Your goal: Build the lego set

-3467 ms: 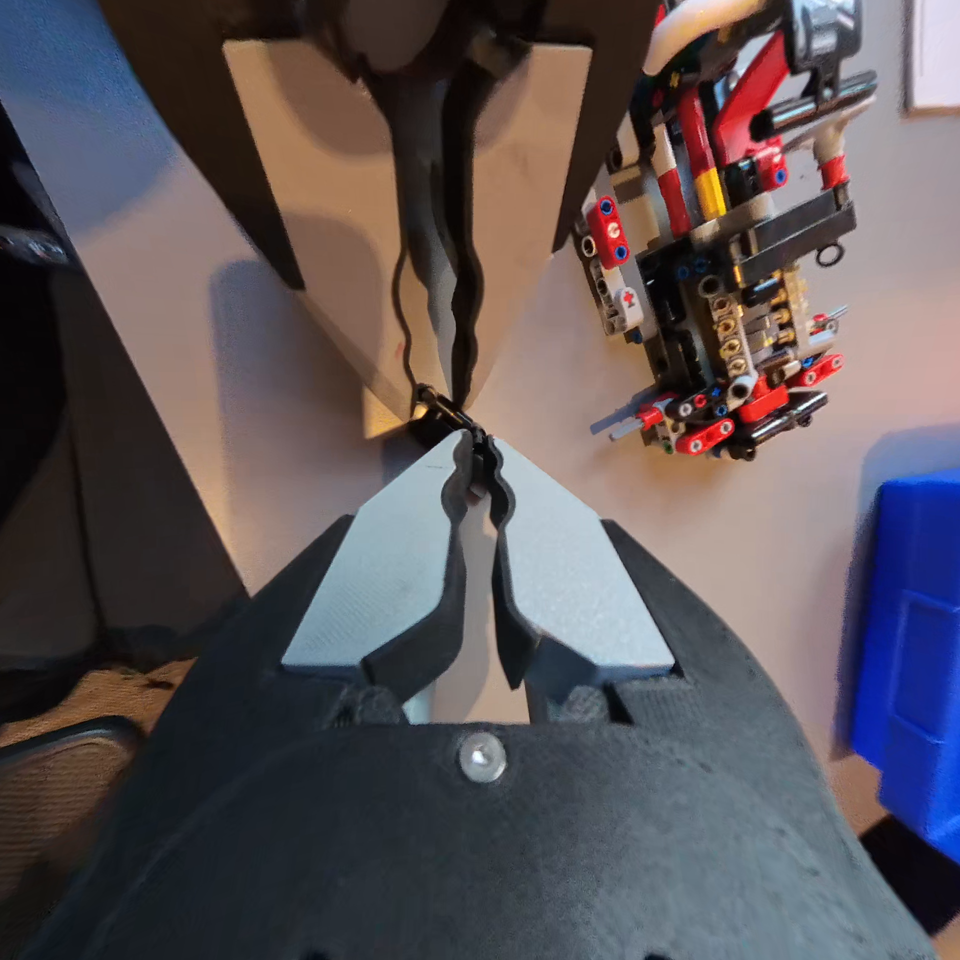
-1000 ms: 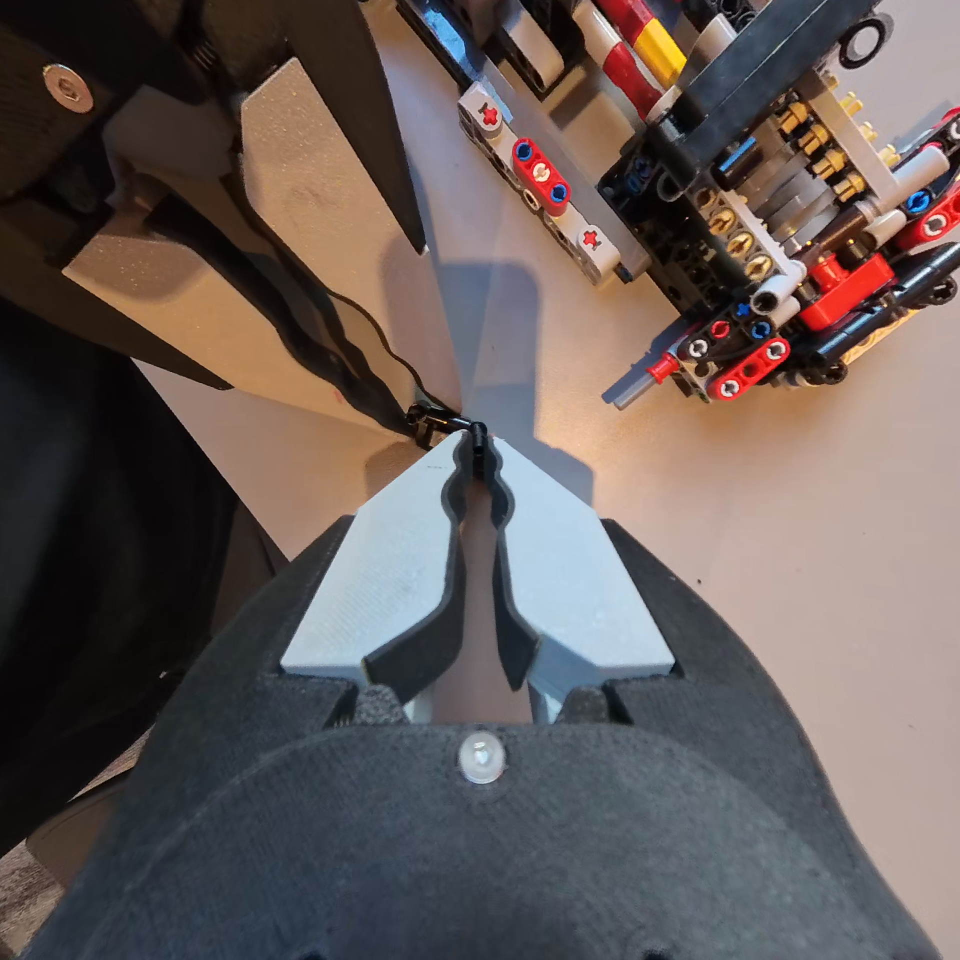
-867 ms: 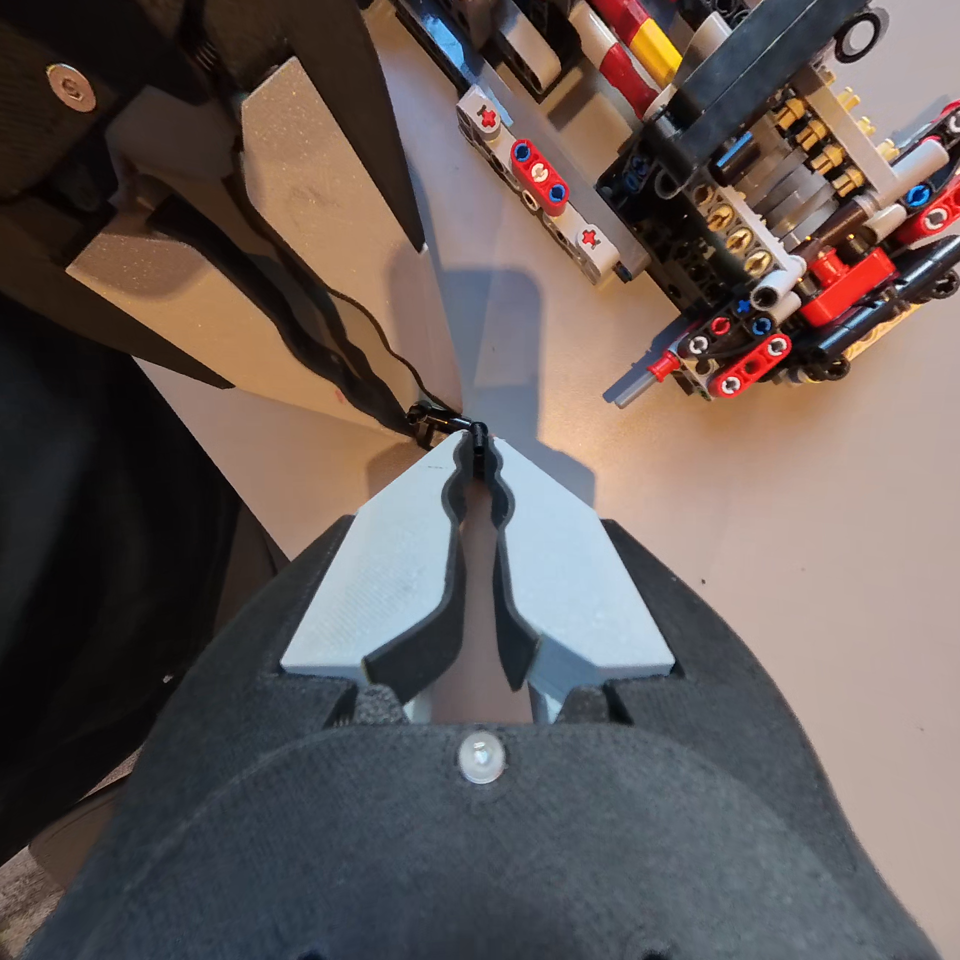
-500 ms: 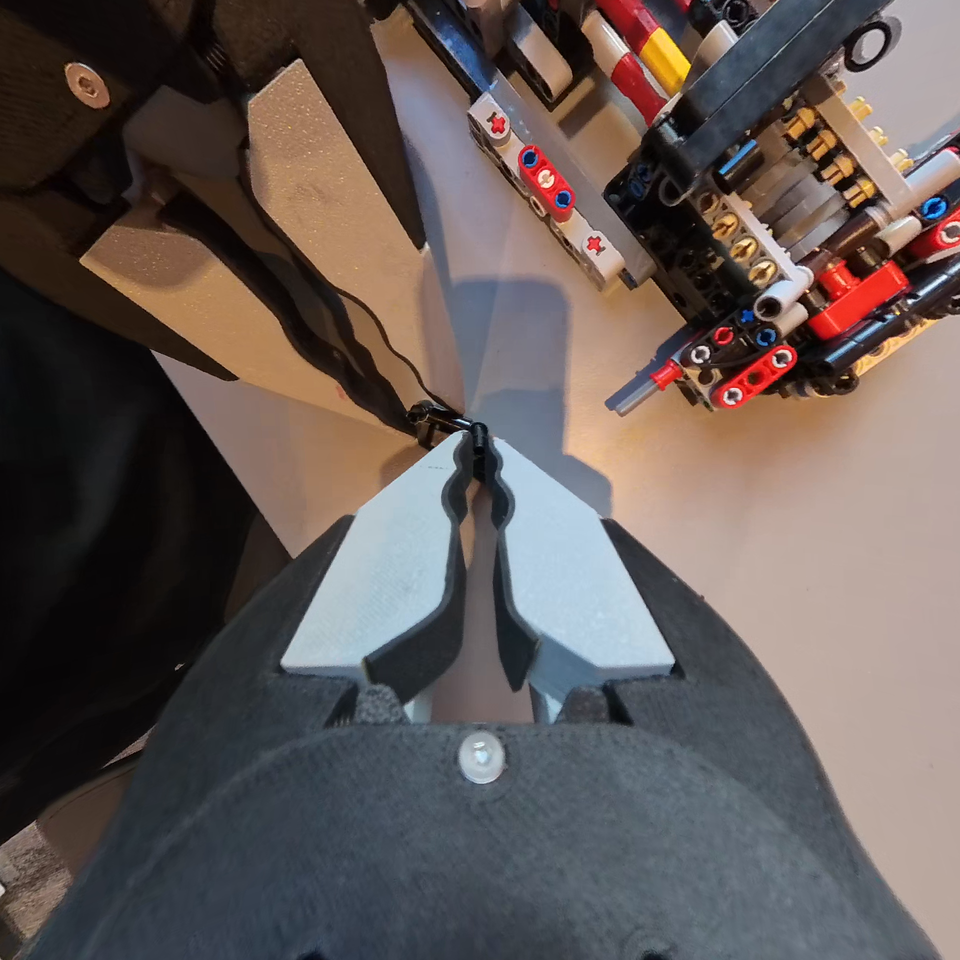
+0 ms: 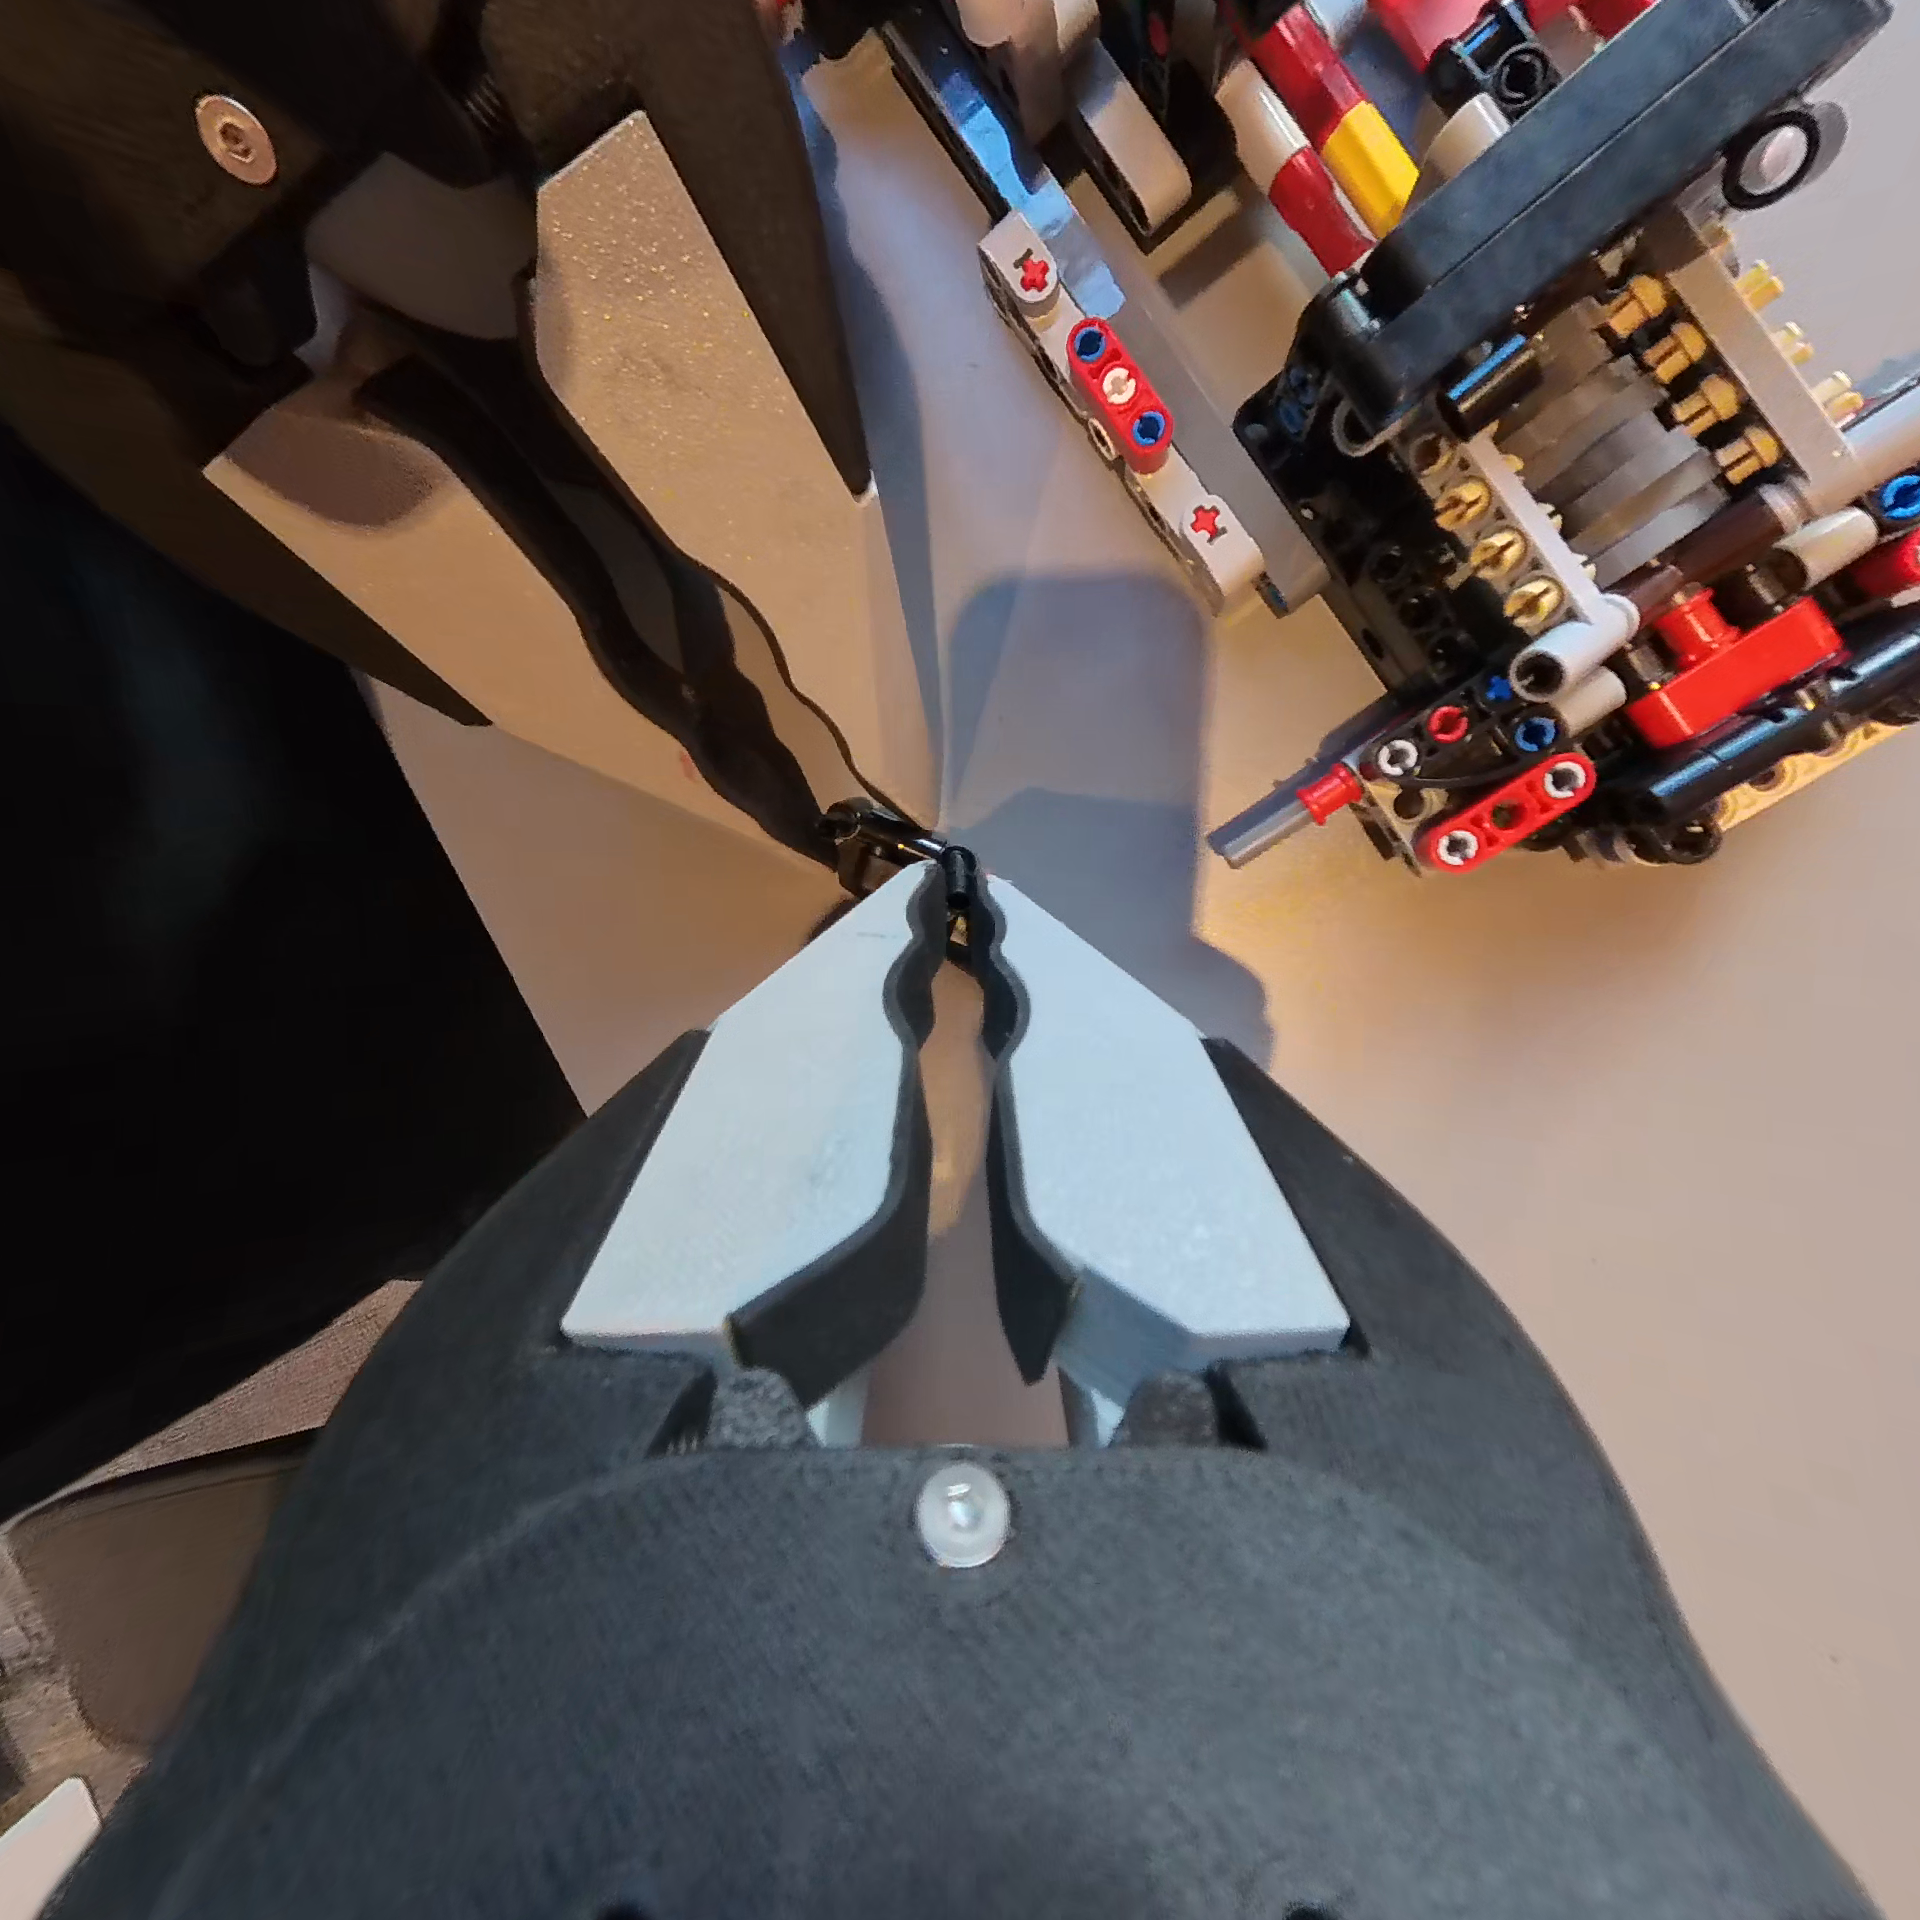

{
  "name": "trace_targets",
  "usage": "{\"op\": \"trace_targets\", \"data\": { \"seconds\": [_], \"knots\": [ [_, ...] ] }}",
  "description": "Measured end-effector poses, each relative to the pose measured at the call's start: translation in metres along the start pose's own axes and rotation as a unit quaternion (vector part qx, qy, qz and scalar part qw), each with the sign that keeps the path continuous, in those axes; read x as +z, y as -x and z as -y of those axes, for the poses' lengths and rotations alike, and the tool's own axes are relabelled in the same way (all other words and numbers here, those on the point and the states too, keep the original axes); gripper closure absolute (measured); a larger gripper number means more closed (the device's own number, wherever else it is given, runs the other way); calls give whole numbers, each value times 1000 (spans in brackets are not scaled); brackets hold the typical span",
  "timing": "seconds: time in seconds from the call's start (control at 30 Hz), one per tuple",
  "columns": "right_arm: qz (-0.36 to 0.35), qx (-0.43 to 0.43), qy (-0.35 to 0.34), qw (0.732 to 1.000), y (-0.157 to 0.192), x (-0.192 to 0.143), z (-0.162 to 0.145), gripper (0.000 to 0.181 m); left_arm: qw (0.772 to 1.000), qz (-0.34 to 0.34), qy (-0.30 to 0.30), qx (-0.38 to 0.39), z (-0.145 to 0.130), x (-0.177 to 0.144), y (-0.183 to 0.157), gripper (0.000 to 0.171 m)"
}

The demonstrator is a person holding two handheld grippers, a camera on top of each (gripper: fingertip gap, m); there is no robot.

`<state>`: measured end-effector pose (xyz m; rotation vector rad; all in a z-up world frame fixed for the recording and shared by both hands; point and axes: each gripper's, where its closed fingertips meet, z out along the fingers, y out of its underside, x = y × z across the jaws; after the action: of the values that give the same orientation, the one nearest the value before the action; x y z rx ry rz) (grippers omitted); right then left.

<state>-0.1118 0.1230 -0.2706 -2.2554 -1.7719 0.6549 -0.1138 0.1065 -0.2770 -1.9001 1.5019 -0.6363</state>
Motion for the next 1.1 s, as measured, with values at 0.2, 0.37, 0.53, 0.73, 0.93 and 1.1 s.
{"op": "trace_targets", "data": {
  "seconds": [0.2, 0.37, 0.53, 0.73, 0.93, 1.1],
  "knots": [
    [7, -7, -10, 1000, -1, 0, 0, 180, 1000, -2, 0, -5, 0, 0, 0, 156],
    [4, -5, -14, 1000, -1, 0, 0, 180, 1000, -2, 0, -7, 0, 0, 1, 156],
    [-13, 5, -22, 1000, -1, -1, 0, 180, 1000, -1, 0, -6, 0, 0, 1, 156],
    [-40, 0, -22, 999, -2, -1, 0, 180, 1000, 0, 0, -7, 0, 0, 1, 157],
    [-50, 10, -37, 998, -5, 0, 2, 180, 1000, 12, 0, -11, 0, 0, 5, 157],
    [-61, 11, -38, 997, -7, 0, 3, 180, 1000, 11, 0, -25, 0, 0, 7, 157]
  ]
}}
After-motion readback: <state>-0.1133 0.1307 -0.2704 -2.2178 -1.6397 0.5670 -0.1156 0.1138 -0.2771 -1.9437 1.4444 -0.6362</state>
